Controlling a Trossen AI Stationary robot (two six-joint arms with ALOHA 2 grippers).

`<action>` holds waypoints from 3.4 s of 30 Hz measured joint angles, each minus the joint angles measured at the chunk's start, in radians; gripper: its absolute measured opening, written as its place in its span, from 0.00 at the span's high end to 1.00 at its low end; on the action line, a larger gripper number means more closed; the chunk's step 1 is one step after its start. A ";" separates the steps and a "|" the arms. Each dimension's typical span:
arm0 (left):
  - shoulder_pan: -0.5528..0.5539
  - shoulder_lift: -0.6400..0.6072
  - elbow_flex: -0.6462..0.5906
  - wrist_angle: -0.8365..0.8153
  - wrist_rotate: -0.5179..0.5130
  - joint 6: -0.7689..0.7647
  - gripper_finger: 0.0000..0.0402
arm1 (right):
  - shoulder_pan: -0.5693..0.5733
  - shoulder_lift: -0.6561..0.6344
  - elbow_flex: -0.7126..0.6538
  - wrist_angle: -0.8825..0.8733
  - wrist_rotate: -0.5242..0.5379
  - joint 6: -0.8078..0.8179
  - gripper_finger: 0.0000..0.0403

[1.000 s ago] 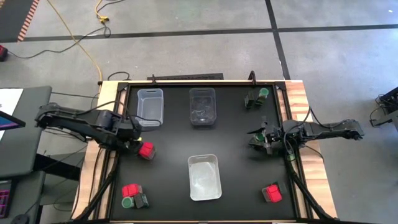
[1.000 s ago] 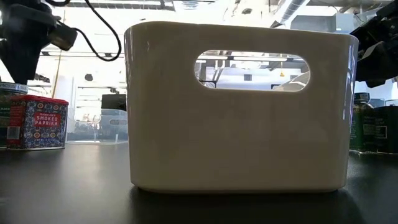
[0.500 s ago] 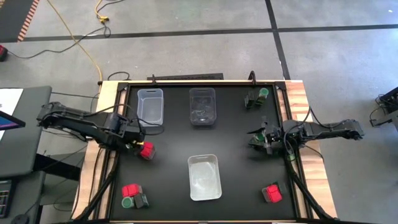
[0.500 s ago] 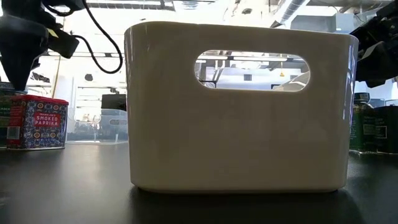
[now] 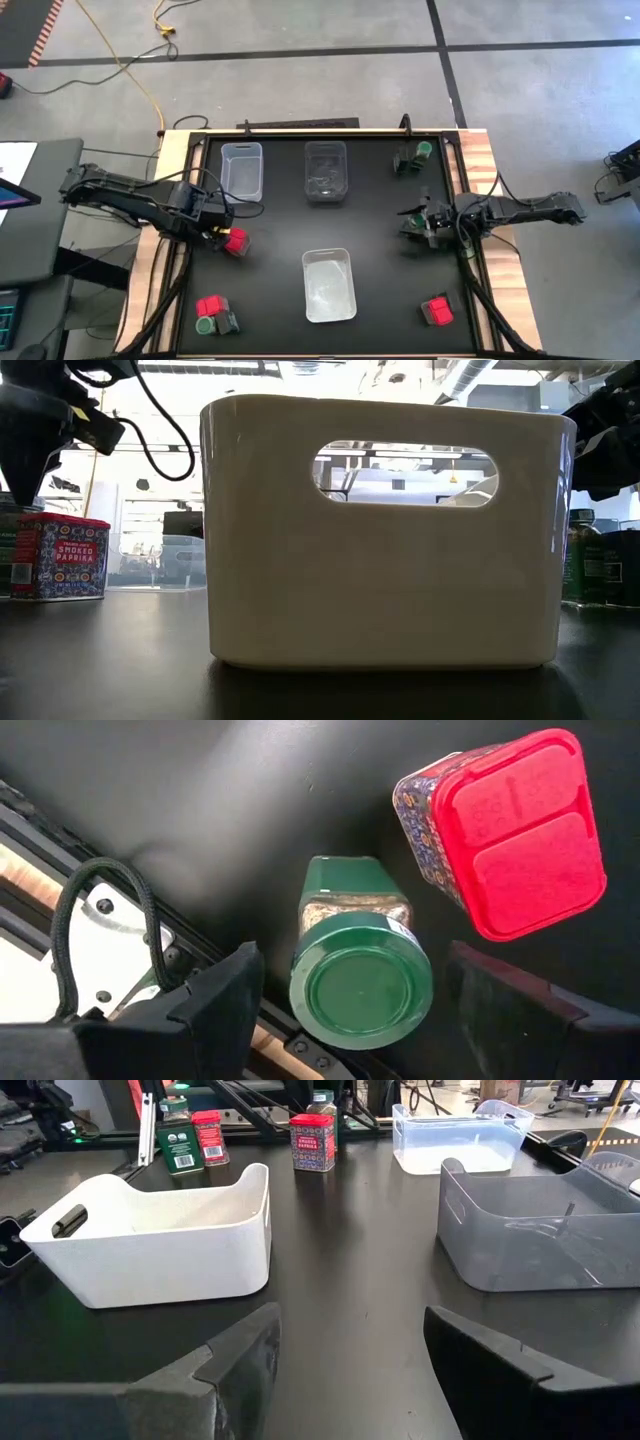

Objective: Sort spices by type
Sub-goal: Put the middle left green seasoning bottle into the transparent bin

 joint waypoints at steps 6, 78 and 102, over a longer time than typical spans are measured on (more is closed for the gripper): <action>-0.012 0.005 -0.031 0.047 -0.003 0.011 0.27 | 0.000 0.000 0.000 0.000 0.000 0.000 0.31; -0.016 0.153 -0.011 0.020 0.077 -0.101 0.52 | 0.000 0.000 0.000 0.000 0.000 0.000 0.31; -0.016 0.063 0.217 -0.240 -0.003 0.023 0.52 | 0.000 0.000 0.000 0.000 0.000 0.000 0.31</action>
